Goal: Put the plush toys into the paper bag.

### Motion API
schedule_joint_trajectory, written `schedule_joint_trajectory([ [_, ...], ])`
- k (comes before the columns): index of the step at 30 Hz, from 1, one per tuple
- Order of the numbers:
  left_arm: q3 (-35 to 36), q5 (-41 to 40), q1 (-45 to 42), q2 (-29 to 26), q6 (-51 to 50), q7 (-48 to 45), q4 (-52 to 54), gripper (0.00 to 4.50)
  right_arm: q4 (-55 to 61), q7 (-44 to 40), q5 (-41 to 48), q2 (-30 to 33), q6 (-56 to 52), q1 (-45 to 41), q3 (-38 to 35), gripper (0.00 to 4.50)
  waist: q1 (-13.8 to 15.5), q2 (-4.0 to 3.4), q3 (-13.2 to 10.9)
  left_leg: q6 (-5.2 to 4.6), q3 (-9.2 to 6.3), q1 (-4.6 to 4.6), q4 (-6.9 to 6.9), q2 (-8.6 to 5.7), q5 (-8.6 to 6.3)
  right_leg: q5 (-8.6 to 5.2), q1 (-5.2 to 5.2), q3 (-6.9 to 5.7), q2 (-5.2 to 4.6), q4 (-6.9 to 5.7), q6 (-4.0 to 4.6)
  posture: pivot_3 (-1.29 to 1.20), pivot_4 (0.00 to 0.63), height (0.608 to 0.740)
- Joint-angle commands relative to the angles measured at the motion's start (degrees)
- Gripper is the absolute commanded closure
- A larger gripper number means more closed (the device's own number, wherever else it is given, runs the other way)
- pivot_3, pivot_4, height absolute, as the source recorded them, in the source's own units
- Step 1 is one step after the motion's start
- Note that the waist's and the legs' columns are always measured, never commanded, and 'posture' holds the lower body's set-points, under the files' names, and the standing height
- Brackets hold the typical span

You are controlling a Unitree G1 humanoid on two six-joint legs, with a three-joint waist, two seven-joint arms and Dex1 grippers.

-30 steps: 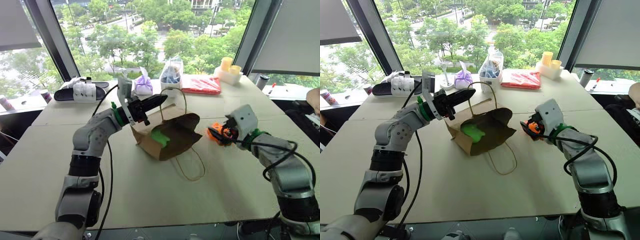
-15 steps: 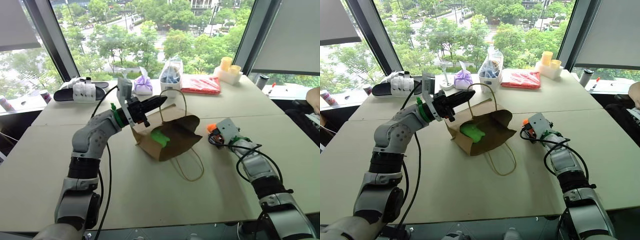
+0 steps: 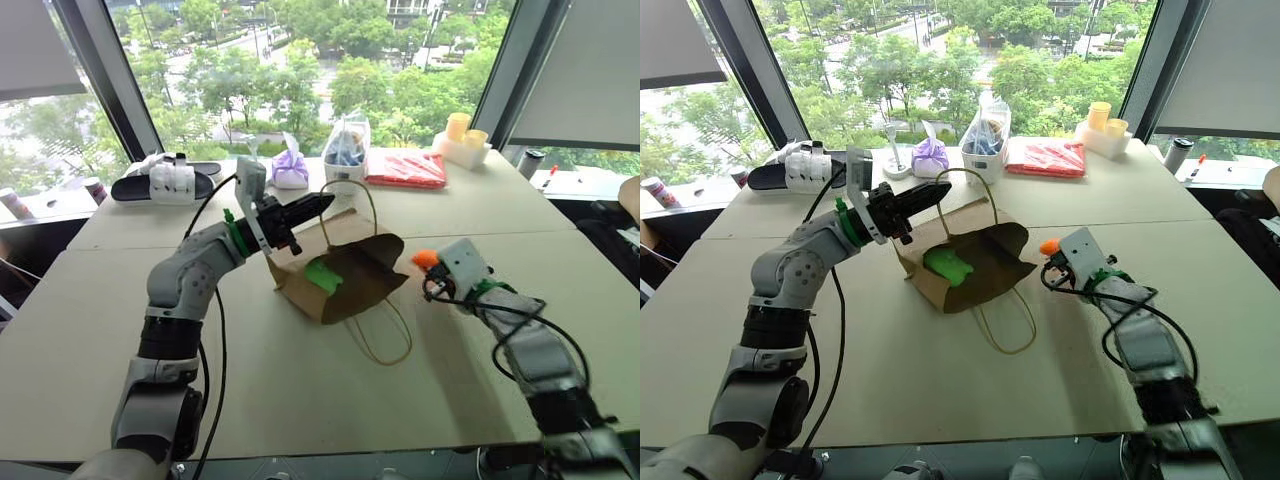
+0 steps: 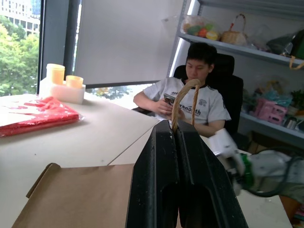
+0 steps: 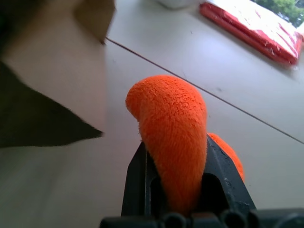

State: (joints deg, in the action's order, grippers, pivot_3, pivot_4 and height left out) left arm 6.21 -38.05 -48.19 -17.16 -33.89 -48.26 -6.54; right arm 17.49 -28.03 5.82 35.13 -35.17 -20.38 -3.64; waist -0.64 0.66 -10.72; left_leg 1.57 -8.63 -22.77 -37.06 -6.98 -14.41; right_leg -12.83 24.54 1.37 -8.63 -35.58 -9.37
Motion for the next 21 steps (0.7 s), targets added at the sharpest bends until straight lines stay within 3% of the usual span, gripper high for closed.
schedule_joint_trajectory([
  [1, 0.8, -0.3, -2.0, 0.0, 1.6, -0.4, 0.0, 4.50, 20.6, -4.1, 10.1, 2.8, -13.3, 2.8, -6.1, 4.45, -0.1, 0.03, 0.0, -0.11, -0.01, 0.07, -0.03, 0.01, -0.06, 0.00, -0.08, 0.00, 0.02, 0.02, 0.00, 0.00, 0.150, 0.740],
  [4, 0.6, -0.4, -2.4, 0.4, 1.8, -0.6, -0.5, 4.50, 27.6, -2.8, 14.6, 1.6, -21.1, 2.9, -5.9, 4.45, 0.0, 0.07, 0.0, -0.25, -0.03, 0.20, -0.02, 0.06, -0.14, 0.01, -0.27, -0.03, 0.05, 0.09, 0.00, 0.00, 0.150, 0.740],
  [8, 0.3, -0.6, -2.5, 0.6, 1.5, -1.1, -0.6, 4.50, 26.2, 2.5, 13.9, -4.4, -23.1, -0.2, 1.4, 4.45, 0.0, 0.06, 0.0, -0.29, 0.06, 0.25, -0.02, 0.23, -0.17, 0.03, -0.27, -0.03, 0.05, 0.08, 0.04, 0.00, 0.150, 0.740],
  [13, 0.4, -1.3, -2.1, 0.6, 0.5, -1.0, 0.7, 4.50, 13.1, 7.7, 7.5, -11.4, -15.0, -5.9, 10.2, 4.45, -0.1, 0.06, 0.0, -0.24, 0.26, 0.27, -0.01, 0.27, -0.13, 0.06, -0.21, -0.02, 0.05, 0.06, 0.08, 0.00, 0.150, 0.740],
  [20, 1.2, -3.3, -0.8, 0.1, -2.0, 0.3, 4.4, 4.50, -12.3, 9.1, 0.1, -18.6, 1.8, -15.1, 16.1, 4.45, -0.4, 0.06, 0.0, -0.01, 0.42, 0.26, 0.04, 0.27, -0.01, 0.07, -0.14, -0.02, 0.05, 0.06, 0.09, 0.00, 0.150, 0.740],
  [21, 1.3, -3.5, -0.7, 0.1, -2.3, 0.5, 4.7, 4.50, -14.5, 8.9, -0.3, -19.4, 3.3, -15.7, 16.3, 4.01, -0.4, 0.06, 0.0, -0.01, 0.43, 0.26, 0.06, 0.28, 0.00, 0.07, -0.12, -0.02, 0.06, 0.05, 0.09, 0.00, 0.150, 0.740],
])
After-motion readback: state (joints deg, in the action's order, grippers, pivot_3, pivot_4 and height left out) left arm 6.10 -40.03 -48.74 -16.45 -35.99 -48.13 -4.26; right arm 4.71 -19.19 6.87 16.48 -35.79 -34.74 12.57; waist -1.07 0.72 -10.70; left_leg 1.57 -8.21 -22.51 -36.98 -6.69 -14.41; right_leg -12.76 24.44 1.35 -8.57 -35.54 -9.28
